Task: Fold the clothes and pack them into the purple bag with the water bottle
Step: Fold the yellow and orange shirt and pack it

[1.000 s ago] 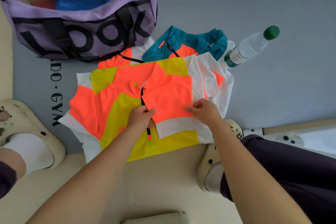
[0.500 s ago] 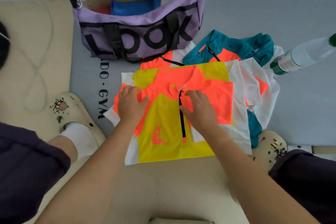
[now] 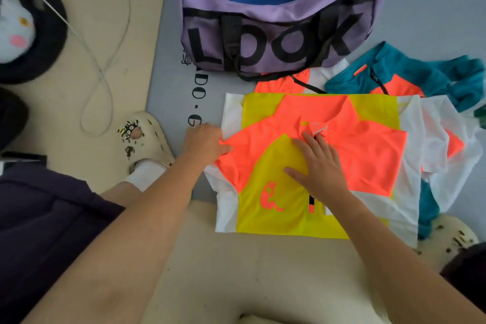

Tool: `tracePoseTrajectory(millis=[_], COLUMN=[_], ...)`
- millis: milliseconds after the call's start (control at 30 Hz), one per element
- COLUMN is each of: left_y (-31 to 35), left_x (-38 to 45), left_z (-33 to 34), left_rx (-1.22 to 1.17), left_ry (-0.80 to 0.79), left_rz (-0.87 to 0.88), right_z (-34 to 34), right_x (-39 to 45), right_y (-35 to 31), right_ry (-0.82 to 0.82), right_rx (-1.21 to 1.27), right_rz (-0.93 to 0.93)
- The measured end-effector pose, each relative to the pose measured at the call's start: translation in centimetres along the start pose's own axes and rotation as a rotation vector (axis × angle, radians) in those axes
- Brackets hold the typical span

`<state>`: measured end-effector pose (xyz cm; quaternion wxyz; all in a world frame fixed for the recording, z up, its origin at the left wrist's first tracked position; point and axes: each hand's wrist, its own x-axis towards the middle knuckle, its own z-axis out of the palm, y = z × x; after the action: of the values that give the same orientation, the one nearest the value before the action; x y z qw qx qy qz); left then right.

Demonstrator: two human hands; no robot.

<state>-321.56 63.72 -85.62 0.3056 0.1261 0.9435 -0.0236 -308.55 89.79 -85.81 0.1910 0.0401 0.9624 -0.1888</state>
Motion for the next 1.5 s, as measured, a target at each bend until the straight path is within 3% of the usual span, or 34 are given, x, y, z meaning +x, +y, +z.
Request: tracePoseTrajectory(millis=[133,200,333,467,567,600,667,767,833,900,1000,1033,1167,1300,1367,1433,1500], left_y=[-1.3,-1.9,-3.1,-3.1,-1.5,-1.0,0.1,2.6,4.8,6.9,8.3,8.3,7.7,6.9,6.5,6.0,5.4], left_x=[-1.2,-1.6,-2.4,-3.3,-4.2,-4.5,-5.0,-5.4,-5.7,-5.9,-6.0,-5.7,-4.0,-3.0,-2.3,-1.7,-1.3], left_z=[-0.3,-0.7,-1.5,-1.9,-2.5,-2.6,-2.6,-2.8,-3.1,-3.3,-3.4,-3.2,-1.4,0.1,0.5,0.7,0.7], left_rx=[-0.175,-0.109,0.125,-0.234,-0.459,-0.491,-0.464,-0.344,-0.342,-0.598,-1.26,-1.302,-0.999,-0.602,-0.435,-0.456,-0.495], left_ry=[0.066,0.082,-0.031,0.041,0.004,-0.022,-0.087,-0.197,-0.251,-0.36,-0.612,-0.573,-0.202,-0.162,-0.078,0.016,0.078], left_rz=[-0.008,0.015,-0.029,0.036,0.058,0.032,0.004,-0.031,-0.081,-0.115,-0.155,-0.157,-0.096,0.075,0.084,0.051,0.019], right_z=[-0.1,-0.3,-0.6,-0.9,-1.2,-1.1,-1.1,-1.1,-0.8,-0.4,0.2,0.4,1.5,1.6,1.1,0.3,-0.9], right_x=[0.0,0.0,0.0,0.1,-0.3,-0.5,-0.6,-0.8,-0.9,-1.4,-2.2,-2.5,-2.6,-2.6,-2.8,-2.6,-1.9], right_y=[0.1,-0.1,-0.4,-1.0,-2.7,-3.5,-5.4,-8.0,-8.3,-7.3,-5.5,-4.9,-4.1,-4.0,-3.2,-1.9,-0.9], right_ry=[-0.011,-0.008,-0.016,-0.013,0.222,0.28,0.195,-0.164,-0.273,-0.313,-0.271,-0.233,-0.16,-0.126,-0.202,-0.264,-0.143], right_rx=[0.015,0.023,0.033,0.025,0.018,0.066,0.333,0.899,1.148,1.249,1.216,1.136,0.932,0.796,0.743,0.719,0.691], right_rz=[0.005,0.009,0.016,0.041,-0.024,-0.054,-0.022,0.302,0.498,0.59,0.618,0.614,0.563,0.517,0.517,0.52,0.532])
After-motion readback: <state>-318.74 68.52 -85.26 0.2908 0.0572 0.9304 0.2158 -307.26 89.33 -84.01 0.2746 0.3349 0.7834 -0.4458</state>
